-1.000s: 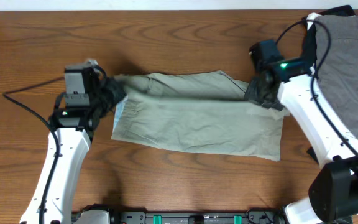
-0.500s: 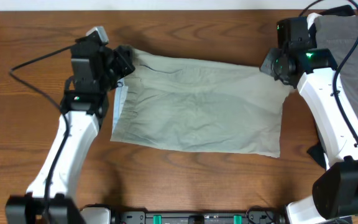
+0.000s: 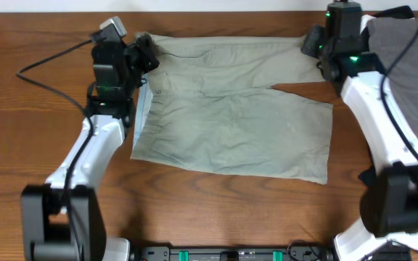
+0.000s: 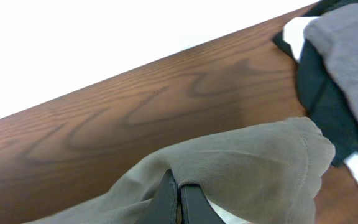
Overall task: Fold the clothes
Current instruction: 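Lift and pull trousers upward toward far table edge with both grippers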
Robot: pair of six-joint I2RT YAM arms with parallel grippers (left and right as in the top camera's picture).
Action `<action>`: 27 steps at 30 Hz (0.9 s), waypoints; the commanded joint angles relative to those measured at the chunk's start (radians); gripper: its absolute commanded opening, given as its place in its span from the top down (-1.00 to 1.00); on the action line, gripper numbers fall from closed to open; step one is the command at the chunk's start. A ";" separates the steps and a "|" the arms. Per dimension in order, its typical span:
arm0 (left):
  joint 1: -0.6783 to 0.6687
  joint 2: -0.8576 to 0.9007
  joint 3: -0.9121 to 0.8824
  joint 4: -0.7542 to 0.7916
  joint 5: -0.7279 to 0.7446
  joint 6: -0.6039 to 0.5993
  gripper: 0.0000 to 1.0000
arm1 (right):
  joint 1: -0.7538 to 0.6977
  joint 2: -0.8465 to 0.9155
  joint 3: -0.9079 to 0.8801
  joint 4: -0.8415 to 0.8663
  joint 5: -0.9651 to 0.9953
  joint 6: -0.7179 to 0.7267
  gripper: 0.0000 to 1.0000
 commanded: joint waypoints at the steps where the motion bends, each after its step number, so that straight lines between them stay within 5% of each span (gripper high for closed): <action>1: 0.008 0.113 0.021 0.099 -0.063 0.035 0.88 | -0.018 0.112 0.011 0.087 0.034 -0.097 0.97; 6: 0.008 0.275 0.025 0.314 -0.101 0.072 0.86 | -0.018 0.259 0.011 0.297 0.034 -0.164 0.97; 11: 0.008 0.407 0.090 0.346 -0.148 0.087 0.75 | -0.018 0.383 0.011 0.491 0.033 -0.163 0.91; 13: 0.008 0.444 0.126 0.345 -0.148 0.110 0.19 | -0.018 0.417 0.011 0.564 0.034 -0.163 0.25; 15: 0.008 0.468 0.167 0.341 -0.148 0.146 -0.29 | -0.018 0.442 0.011 0.636 0.034 -0.164 -0.79; 16: 0.008 0.468 0.180 0.337 -0.148 0.162 -0.46 | -0.019 0.444 0.011 0.656 0.034 -0.168 -0.95; 22: 0.008 0.383 0.280 0.181 -0.144 0.272 -0.69 | -0.024 0.381 0.016 0.699 0.034 -0.252 -0.98; 27: 0.011 0.231 0.305 -0.057 -0.149 0.341 -0.75 | -0.025 0.216 0.016 0.511 0.016 -0.291 -0.98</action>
